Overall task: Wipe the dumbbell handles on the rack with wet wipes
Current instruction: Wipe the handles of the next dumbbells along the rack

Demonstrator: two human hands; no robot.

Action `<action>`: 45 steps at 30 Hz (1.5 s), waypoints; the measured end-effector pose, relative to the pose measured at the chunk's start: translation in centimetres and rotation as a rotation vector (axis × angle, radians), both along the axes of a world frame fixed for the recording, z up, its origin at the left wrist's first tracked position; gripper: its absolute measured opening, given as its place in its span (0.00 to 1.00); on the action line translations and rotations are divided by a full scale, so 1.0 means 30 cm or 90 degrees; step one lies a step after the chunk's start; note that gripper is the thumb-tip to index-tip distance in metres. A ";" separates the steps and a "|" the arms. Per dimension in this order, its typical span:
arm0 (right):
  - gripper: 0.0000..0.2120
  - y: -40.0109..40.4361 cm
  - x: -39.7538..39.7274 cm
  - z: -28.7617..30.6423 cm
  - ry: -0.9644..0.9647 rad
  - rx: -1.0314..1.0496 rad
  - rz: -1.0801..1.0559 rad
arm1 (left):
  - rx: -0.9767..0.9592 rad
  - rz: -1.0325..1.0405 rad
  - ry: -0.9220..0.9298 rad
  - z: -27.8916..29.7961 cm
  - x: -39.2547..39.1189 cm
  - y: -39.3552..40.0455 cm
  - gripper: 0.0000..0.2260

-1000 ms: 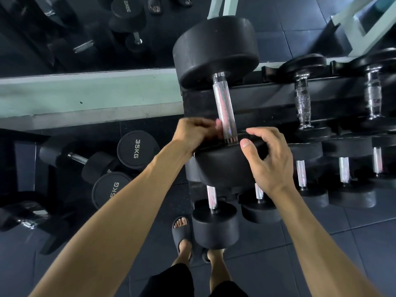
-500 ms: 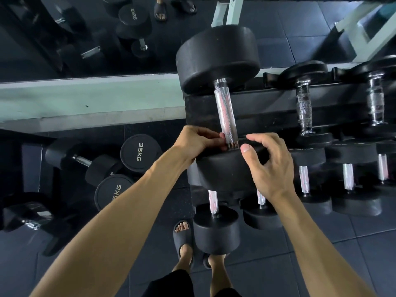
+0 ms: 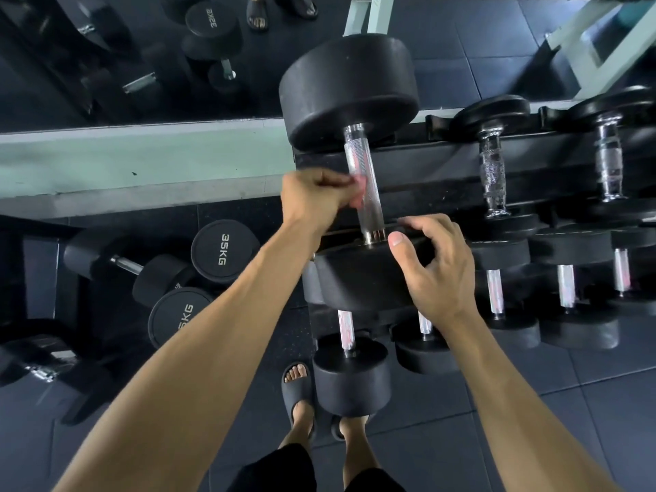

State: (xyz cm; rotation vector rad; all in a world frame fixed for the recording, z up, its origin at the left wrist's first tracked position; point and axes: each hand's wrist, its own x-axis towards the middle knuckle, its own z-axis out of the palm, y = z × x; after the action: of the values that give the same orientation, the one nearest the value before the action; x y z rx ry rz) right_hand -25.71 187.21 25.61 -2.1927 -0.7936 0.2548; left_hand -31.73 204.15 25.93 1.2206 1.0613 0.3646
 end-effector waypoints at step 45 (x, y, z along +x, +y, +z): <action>0.35 -0.038 0.052 -0.013 0.079 0.025 0.055 | 0.129 0.088 0.081 0.043 0.098 -0.022 0.08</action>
State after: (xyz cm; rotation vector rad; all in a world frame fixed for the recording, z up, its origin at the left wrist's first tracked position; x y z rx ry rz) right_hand -24.16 186.07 25.21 -2.0862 -0.8184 0.4108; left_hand -28.80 203.48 27.23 1.3677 1.2462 0.5169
